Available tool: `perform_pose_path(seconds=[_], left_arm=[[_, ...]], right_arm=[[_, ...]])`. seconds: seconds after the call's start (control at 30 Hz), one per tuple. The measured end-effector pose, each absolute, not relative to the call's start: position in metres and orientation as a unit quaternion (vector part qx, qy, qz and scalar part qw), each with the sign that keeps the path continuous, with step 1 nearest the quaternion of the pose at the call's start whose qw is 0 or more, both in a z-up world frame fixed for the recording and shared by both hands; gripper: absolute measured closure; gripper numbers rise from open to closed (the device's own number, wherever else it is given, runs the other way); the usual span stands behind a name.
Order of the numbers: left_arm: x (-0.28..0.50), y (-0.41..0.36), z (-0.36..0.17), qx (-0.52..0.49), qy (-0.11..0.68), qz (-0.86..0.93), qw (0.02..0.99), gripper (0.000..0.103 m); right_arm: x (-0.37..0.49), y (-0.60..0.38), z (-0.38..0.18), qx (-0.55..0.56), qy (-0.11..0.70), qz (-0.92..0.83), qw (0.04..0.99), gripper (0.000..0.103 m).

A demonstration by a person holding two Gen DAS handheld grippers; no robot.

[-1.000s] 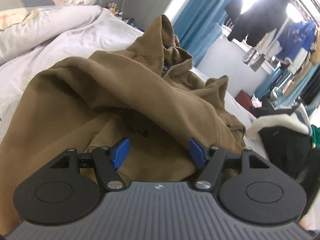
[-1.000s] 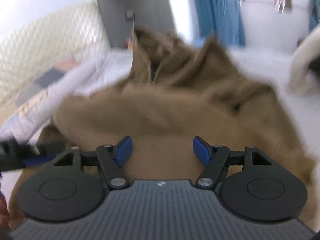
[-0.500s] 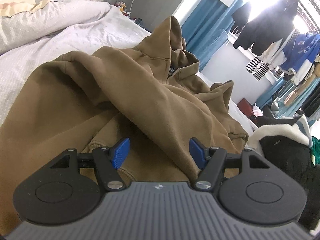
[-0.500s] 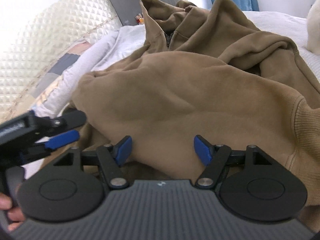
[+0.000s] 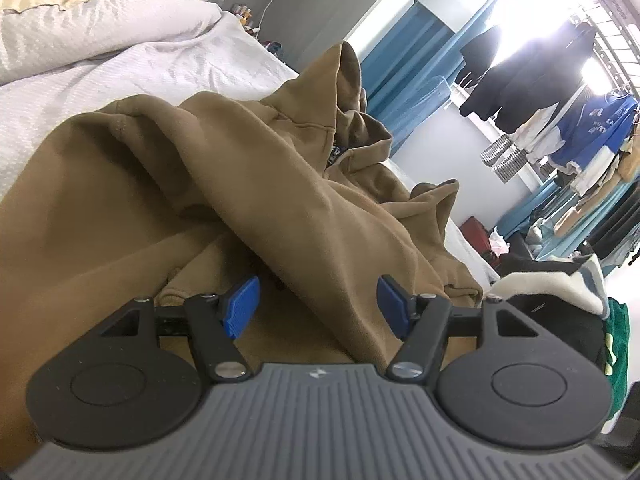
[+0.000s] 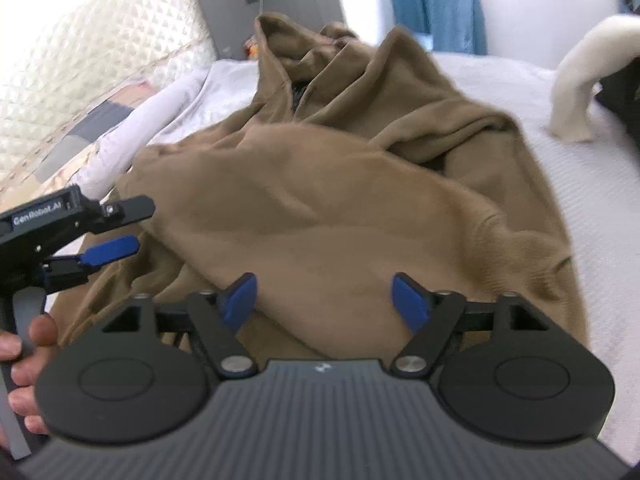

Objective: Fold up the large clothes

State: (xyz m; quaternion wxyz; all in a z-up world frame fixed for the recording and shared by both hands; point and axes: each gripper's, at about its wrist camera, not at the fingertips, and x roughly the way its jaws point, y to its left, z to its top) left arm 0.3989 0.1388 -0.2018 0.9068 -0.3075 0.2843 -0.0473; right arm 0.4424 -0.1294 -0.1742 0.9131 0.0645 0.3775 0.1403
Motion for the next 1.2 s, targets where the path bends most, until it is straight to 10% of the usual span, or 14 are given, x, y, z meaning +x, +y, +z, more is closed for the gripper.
perform_pose_path(seconds=[0.27, 0.6, 1.07, 1.2], left_arm=[[0.418, 0.143, -0.214, -0.347, 0.277, -0.046, 0.895, 0.044], [0.429, 0.142, -0.219, -0.386, 0.266, -0.05, 0.882, 0.088], [0.421, 0.187, -0.204, -0.385, 0.229, 0.015, 0.894, 0.091], [0.426, 0.192, -0.219, -0.378, 0.261, 0.04, 0.887, 0.091]], right_arm=[[0.463, -0.171, -0.166, 0.111, 0.342, 0.043, 0.932, 0.024], [0.469, -0.192, -0.178, 0.108, 0.344, -0.055, 0.931, 0.024], [0.475, -0.157, -0.197, 0.155, 0.413, 0.08, 0.894, 0.024], [0.478, -0.137, -0.2, 0.097, 0.416, 0.098, 0.899, 0.038]])
